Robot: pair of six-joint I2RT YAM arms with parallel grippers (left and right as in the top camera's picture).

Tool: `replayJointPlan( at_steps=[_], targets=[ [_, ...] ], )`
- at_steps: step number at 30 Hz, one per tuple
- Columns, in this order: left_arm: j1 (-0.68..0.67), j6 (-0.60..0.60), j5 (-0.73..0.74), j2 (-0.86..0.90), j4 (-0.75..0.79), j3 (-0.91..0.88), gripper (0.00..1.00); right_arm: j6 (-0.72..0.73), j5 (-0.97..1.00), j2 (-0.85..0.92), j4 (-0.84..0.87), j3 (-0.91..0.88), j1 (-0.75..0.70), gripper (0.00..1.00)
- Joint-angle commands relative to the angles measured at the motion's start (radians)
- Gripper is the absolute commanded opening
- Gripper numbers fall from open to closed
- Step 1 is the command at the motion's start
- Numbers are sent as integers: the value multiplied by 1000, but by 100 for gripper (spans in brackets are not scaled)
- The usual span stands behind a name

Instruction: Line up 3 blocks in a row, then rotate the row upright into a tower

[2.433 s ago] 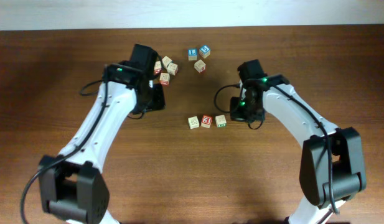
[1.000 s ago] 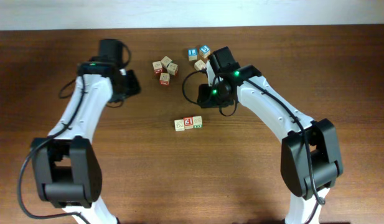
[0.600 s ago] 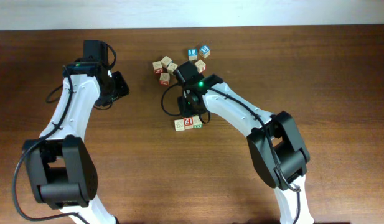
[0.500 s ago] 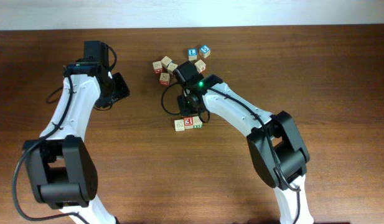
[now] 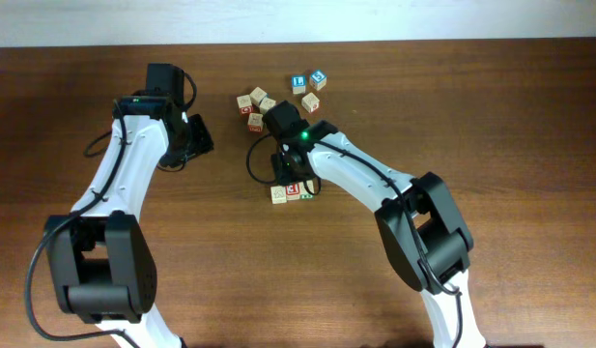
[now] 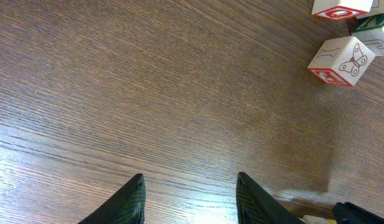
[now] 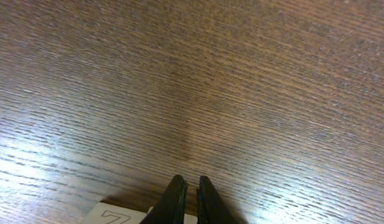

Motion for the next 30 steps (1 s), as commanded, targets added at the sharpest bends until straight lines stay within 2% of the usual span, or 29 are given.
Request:
replayJointPlan(
  at_steps=[1, 16, 17, 18, 20, 22, 24, 26, 30],
  targets=[
    [-1, -5, -4, 7, -4, -1, 45, 16, 19, 19, -16, -2, 7, 10],
    [-1, -5, -4, 7, -4, -1, 45, 14, 20, 15, -24, 8, 10, 10],
    [-1, -5, -4, 7, -4, -1, 46, 15, 19, 10, -32, 26, 3, 11],
    [-1, -5, -3, 7, -4, -1, 45, 15, 19, 1, -45, 53, -8, 15],
    [-1, -5, -3, 7, -4, -1, 45, 16, 19, -13, -101, 127, -29, 21],
    [-1, -5, -3, 7, -5, -1, 45, 16, 0, -13, -257, 270, -62, 27],
    [-1, -5, -3, 7, -5, -1, 45, 27, -47, -13, -367, 325, -84, 29],
    [-2, -5, -3, 7, -5, -1, 45, 63, -111, -12, -486, 325, -107, 30],
    [-8, -5, -3, 7, -4, -1, 45, 60, -180, -11, -566, 222, -102, 30]
  ],
)
